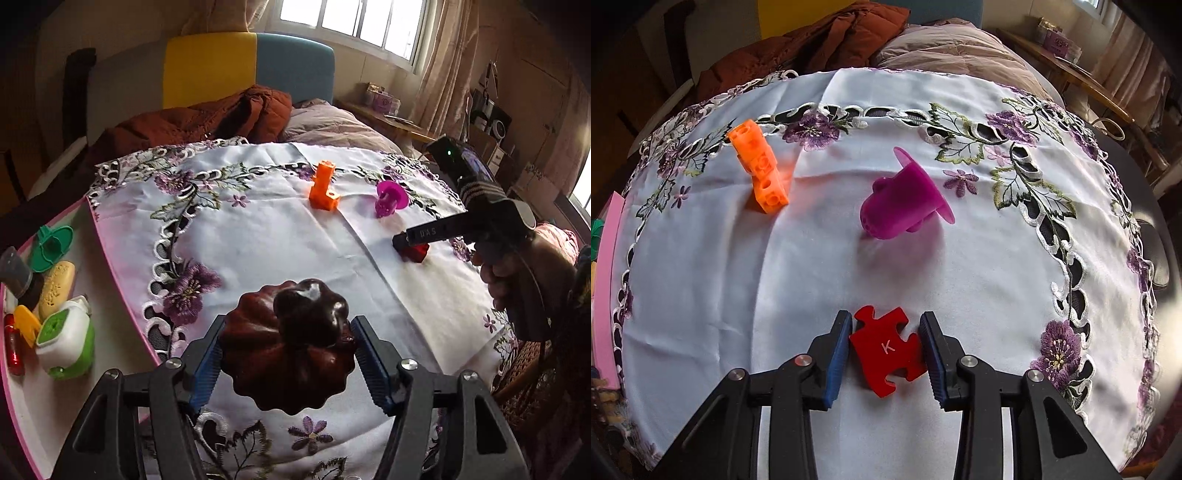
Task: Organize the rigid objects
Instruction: 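Carry the brown brush with the left tool toward the pink tray while the right holds the puzzle piece, then lower the brown brush into the tray and open the left tool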
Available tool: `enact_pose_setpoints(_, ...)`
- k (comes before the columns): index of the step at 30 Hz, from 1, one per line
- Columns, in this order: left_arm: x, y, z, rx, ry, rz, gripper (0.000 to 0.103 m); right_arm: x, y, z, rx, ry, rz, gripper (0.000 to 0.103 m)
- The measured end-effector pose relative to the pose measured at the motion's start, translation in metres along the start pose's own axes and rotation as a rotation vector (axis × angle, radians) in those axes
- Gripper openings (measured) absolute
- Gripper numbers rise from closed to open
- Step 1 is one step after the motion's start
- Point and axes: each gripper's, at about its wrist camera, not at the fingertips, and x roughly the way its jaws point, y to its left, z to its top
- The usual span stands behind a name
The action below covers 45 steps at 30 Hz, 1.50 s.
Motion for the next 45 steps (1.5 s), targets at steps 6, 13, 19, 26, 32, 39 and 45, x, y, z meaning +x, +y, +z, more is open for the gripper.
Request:
enact_pose_setpoints(6,-0.022,0.006,0.008,-0.032,-0.046,0.062,0.067,0.0,0.005,-0.001,-0.042,-0.012,-0.023,0.039)
enact_pose_setpoints(13,-0.042,0.014,0.012,-0.07,-0.085,0.078,0.067,0.0,0.009,-0.004,-0.058,-0.017,-0.036,0.039)
enact_pose_setpoints(19,-0.057,0.024,0.013,-0.109,-0.114,0.088,0.067,0.001,0.011,-0.002,-0.079,-0.019,-0.052,0.038)
enact_pose_setpoints(26,-0.076,0.051,0.011,-0.181,-0.145,0.112,0.067,0.0,0.014,-0.003,-0.099,-0.025,-0.067,0.038)
enact_pose_setpoints(32,-0.108,0.114,-0.002,-0.323,-0.185,0.197,0.067,0.0,0.014,-0.004,-0.109,-0.027,-0.076,0.038)
enact_pose_setpoints(39,-0.111,0.187,-0.04,-0.485,-0.122,0.32,0.067,-0.002,0.015,-0.005,-0.116,-0.028,-0.082,0.038)
enact_pose_setpoints(45,-0.084,0.198,-0.053,-0.512,-0.051,0.31,0.067,-0.002,0.015,-0.004,-0.115,-0.029,-0.082,0.038)
